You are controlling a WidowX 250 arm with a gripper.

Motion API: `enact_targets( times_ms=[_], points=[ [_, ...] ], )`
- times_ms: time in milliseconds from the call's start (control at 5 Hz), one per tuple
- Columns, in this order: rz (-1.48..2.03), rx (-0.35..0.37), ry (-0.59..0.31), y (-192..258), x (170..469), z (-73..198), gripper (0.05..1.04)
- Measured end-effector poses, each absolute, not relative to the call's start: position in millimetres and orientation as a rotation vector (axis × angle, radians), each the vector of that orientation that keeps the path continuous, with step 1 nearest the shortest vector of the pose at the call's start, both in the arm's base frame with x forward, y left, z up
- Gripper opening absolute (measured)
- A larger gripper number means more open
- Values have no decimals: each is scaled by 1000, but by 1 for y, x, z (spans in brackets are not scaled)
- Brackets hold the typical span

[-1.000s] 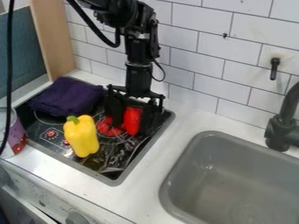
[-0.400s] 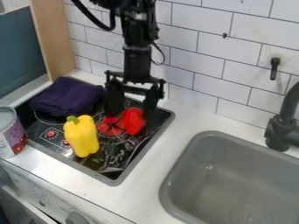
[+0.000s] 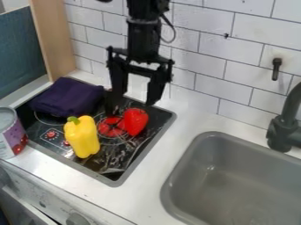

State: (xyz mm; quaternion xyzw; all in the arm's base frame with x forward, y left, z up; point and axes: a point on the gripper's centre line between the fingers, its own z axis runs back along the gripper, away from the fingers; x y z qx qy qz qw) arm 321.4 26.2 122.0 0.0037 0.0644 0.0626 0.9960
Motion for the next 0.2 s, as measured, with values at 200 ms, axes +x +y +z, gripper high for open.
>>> enact_targets(
  times_ms=[200],
  points=[
    [-28, -46, 201, 19, 303, 131, 1001]
  ],
)
